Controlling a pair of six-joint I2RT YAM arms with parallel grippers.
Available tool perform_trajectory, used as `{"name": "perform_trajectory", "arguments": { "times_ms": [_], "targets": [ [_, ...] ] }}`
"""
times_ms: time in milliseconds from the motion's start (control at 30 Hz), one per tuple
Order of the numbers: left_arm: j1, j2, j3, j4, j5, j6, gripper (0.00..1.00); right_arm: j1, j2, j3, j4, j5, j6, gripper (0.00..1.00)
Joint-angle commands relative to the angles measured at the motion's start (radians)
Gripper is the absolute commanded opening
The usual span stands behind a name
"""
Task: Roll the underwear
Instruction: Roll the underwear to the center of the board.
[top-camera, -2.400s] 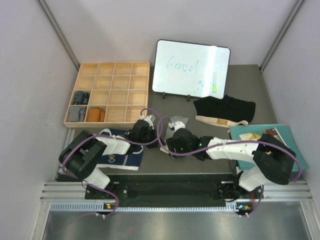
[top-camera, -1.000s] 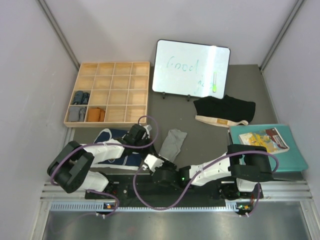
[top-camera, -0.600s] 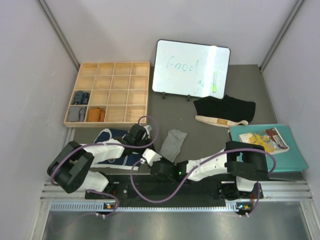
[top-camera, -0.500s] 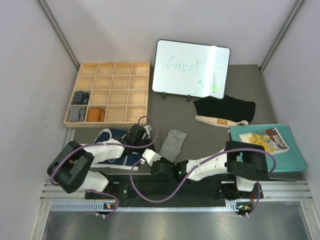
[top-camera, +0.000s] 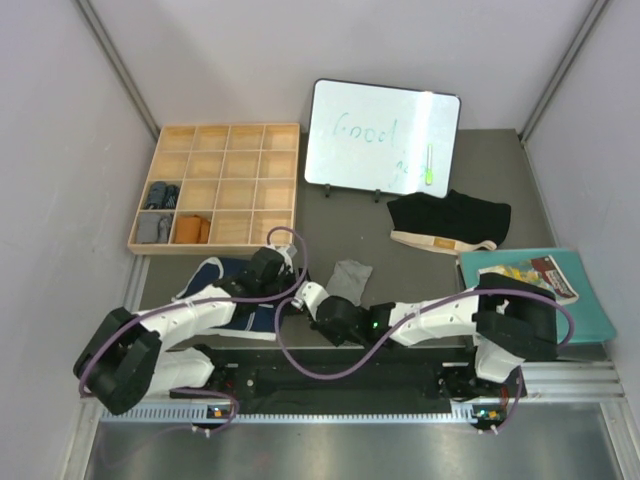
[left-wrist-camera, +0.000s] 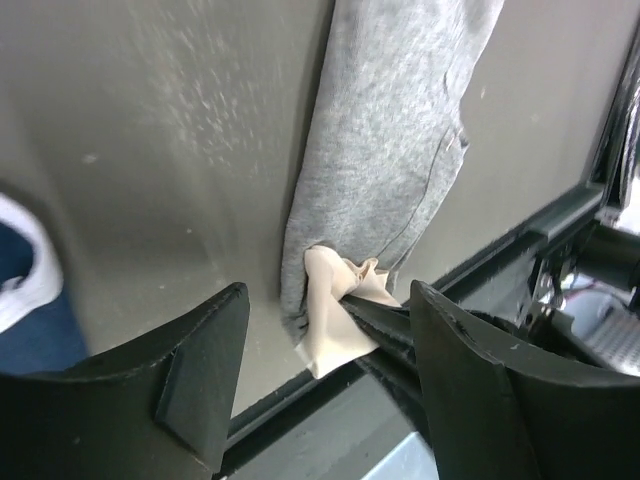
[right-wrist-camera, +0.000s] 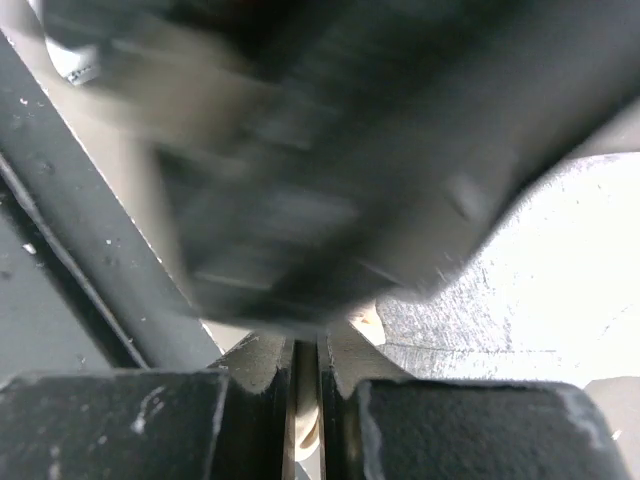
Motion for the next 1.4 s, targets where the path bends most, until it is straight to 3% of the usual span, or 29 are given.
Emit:
{"name": "perform_trajectory", "arguments": {
  "times_ms": [0,200,400,667,1100,1367],
  "targets": [
    [0.004,-0.086,-0.031,-0.011,-0.106,-0.012,0.70,-0.082,-0.074,-0.020,0.024,-0.206,0.058,0.00],
    [0.004,-0.170,-0.086,0.098,-0.120,0.045,0.67,-0.217,-0.080,-0.019,0.027,-0.435,0.087,0.00],
    [0.004,-0.233,-0.173,0.383,0.003,0.080,0.67,-0.378,-0.050,-0.010,0.047,-0.686,0.124,0.00],
    [0.003,-0.157,-0.224,0.614,0.083,0.103,0.65,-0.507,0.033,0.023,0.041,-0.892,0.146,0.00],
    [0.003,0.078,-0.210,0.834,0.146,0.145,0.59,-0.634,0.156,0.090,0.015,-1.015,0.133,0.00],
    [0.003,0.164,-0.213,0.873,0.117,0.151,0.52,-0.668,0.193,0.108,-0.004,-1.035,0.111,0.00]
  ]
}}
